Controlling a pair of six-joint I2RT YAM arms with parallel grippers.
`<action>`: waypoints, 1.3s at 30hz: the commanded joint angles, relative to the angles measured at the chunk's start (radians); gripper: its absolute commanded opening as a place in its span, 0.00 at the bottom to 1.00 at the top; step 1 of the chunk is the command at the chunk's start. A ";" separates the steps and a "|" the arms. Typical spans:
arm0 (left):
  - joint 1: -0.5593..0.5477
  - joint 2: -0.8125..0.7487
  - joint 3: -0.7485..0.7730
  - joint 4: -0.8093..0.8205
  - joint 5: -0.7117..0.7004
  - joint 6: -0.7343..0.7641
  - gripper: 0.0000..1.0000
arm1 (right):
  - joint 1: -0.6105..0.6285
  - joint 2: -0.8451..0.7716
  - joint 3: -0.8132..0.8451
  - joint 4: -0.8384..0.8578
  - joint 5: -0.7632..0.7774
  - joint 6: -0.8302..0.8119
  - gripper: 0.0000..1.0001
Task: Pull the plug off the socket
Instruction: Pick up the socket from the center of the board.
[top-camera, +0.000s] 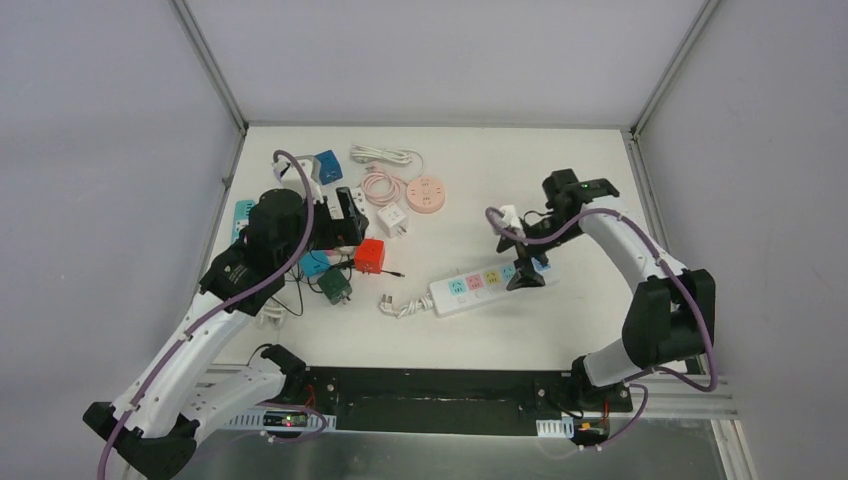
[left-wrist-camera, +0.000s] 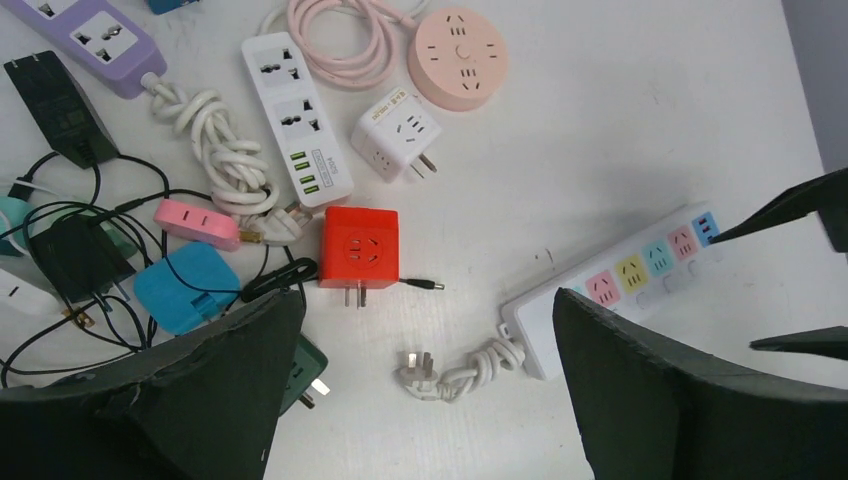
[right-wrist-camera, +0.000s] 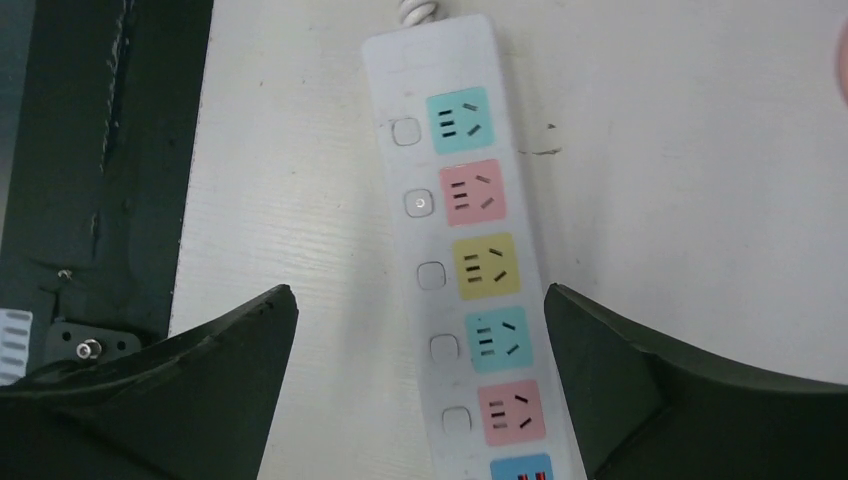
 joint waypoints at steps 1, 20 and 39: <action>0.005 -0.061 -0.032 0.016 -0.034 -0.030 0.99 | 0.130 0.000 -0.046 0.135 0.187 -0.068 0.99; 0.005 -0.102 -0.084 -0.015 -0.048 -0.060 0.99 | 0.427 0.138 -0.166 0.497 0.531 0.256 1.00; 0.005 -0.047 -0.083 0.002 -0.055 -0.037 0.97 | 0.454 0.176 -0.206 0.527 0.597 0.262 0.69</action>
